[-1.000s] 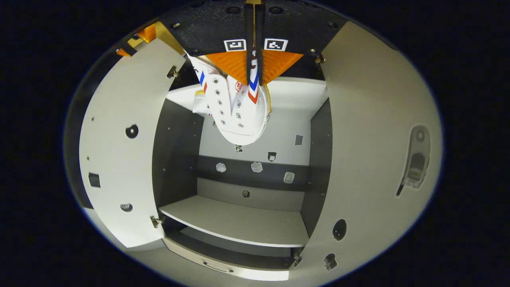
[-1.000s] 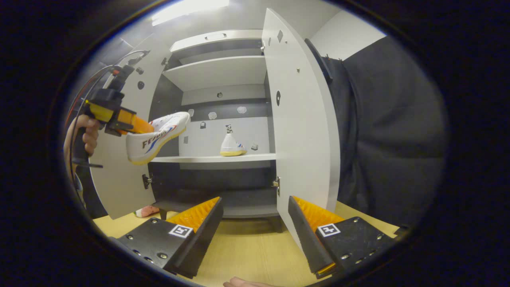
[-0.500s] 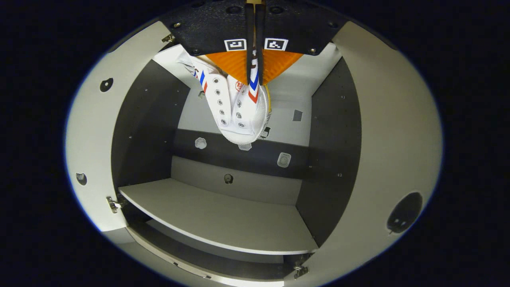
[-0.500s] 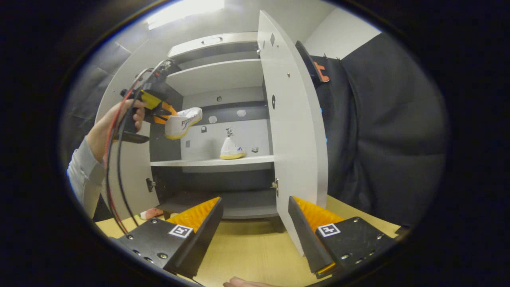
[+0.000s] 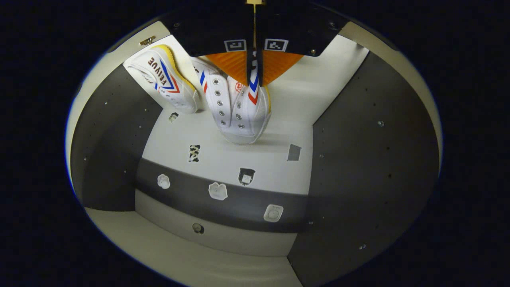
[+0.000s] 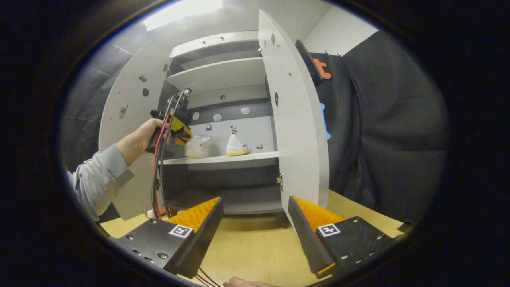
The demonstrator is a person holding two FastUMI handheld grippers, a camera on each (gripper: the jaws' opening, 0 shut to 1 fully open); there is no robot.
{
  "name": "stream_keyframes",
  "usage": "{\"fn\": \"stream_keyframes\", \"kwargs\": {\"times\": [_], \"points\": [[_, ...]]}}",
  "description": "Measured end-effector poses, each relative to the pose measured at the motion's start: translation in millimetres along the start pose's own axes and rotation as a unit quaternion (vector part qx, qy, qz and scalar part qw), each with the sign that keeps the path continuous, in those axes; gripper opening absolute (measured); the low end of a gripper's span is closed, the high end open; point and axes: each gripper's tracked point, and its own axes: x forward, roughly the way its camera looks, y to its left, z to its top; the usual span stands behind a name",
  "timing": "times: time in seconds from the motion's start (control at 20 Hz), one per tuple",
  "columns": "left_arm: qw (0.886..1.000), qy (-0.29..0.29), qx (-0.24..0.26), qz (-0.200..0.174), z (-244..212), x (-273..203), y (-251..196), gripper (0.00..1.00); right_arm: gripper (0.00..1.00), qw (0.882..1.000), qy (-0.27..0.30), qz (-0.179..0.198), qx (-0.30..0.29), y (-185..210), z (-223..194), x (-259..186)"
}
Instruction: Grab one shoe with the right hand and put it into the shoe cabinet, grab the other shoe with the left hand and put it into the shoe cabinet; then close the right door with the right hand and the left door with the left hand.
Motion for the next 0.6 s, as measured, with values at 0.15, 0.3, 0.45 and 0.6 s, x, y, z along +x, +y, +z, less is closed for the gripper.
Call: {"fn": "stream_keyframes", "kwargs": {"times": [0.15,0.3,0.45,0.6], "points": [[0.999,0.023,0.024,-0.001,-17,11,5,0.04,0.98,1.0,-0.003,0.0,-0.013,6,2,-4],[1.0,-0.022,0.001,-0.007,4,10,11,0.19,0.98,1.0,-0.007,-0.001,-0.025,14,1,-14],[0.999,-0.028,0.02,0.012,6,-10,20,0.64,0.98,1.0,-0.004,0.003,-0.027,22,-6,-28],[0.998,-0.052,0.017,0.003,9,-47,13,0.97,0.98,0.999,-0.002,-0.001,-0.035,29,-10,-39]]}}
